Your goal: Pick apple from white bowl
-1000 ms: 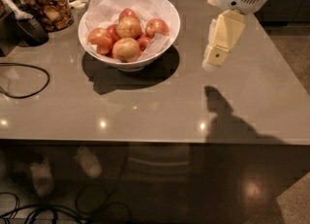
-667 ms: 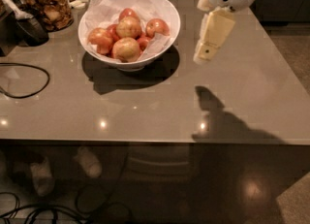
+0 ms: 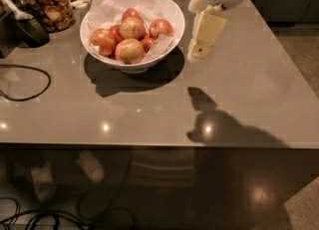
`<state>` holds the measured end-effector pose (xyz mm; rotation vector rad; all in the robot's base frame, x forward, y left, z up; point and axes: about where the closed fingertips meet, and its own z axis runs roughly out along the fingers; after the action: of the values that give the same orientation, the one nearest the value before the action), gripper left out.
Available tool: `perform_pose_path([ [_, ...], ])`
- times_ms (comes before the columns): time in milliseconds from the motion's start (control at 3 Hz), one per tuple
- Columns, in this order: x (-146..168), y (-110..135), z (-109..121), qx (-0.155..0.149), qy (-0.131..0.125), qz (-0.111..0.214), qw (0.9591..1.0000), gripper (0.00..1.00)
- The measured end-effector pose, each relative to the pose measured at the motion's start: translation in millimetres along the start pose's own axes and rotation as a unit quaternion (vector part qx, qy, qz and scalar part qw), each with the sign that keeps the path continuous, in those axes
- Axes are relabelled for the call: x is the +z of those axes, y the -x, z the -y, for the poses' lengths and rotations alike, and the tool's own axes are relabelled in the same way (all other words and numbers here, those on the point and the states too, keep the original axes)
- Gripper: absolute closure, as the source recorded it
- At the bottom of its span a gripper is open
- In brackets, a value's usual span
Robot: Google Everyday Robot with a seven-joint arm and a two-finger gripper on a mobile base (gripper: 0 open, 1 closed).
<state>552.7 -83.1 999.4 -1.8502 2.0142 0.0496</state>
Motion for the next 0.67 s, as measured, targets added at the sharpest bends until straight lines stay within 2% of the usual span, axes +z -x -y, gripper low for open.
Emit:
perform_pose_path([
  [333,-17.4,-18.9,-11.8,0.007,-0.009,-0.012,0.9999,0.13],
  [667,-30.7,-30.8,-22.4,0.018,-0.014,-0.015,0.9996,0.15],
])
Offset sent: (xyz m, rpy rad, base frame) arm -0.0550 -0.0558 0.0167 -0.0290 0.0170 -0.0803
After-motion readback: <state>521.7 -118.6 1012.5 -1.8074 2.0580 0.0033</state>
